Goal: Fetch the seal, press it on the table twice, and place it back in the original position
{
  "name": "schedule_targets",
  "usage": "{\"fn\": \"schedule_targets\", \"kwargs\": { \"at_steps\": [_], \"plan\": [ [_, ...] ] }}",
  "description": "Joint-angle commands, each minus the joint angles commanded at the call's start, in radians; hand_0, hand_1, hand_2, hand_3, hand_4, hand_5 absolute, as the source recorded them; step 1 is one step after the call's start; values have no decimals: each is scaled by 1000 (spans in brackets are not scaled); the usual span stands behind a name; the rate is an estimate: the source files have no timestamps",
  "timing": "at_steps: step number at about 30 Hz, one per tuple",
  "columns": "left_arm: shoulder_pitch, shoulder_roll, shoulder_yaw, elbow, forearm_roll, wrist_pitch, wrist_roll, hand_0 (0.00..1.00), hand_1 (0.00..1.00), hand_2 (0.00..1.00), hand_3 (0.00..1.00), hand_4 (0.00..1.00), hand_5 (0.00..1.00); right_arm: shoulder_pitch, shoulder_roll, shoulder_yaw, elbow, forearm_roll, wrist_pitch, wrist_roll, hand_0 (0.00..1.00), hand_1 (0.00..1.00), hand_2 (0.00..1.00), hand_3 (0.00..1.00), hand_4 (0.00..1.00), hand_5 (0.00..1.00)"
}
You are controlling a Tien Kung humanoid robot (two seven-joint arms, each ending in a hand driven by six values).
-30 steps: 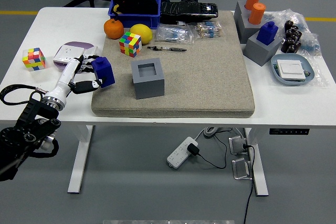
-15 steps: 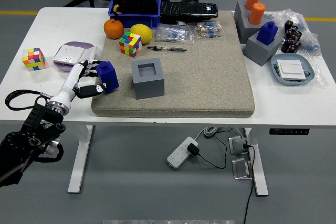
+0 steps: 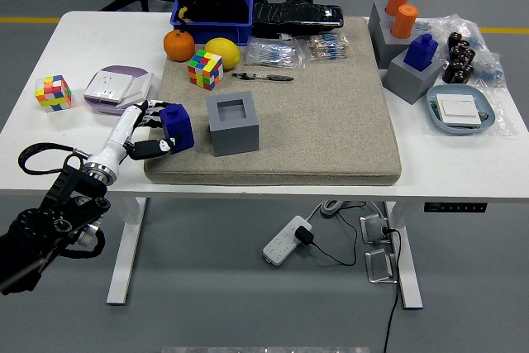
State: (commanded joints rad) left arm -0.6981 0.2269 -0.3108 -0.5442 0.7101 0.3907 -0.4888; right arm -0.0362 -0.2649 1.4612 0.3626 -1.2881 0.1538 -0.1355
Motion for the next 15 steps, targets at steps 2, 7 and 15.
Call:
{"fn": "schedule_targets", "kwargs": {
  "at_steps": [2, 7, 15],
  "plan": [
    [-1, -1, 5, 3, 2, -1, 3, 636, 519, 434, 736, 696, 2, 1, 0, 0, 0, 0, 0, 0, 834, 731, 698, 717, 749, 516],
    [-2, -3, 17, 12, 6, -3, 8, 636, 518, 432, 733, 695, 2, 1, -1, -2, 0, 1, 0, 0, 835, 731, 698, 717, 750, 516],
    [-3, -1, 35, 16, 10, -5, 13, 635, 517, 432, 731, 696, 2, 1, 0, 3, 0, -1, 0, 0, 834, 731, 698, 717, 749, 516]
  ]
}}
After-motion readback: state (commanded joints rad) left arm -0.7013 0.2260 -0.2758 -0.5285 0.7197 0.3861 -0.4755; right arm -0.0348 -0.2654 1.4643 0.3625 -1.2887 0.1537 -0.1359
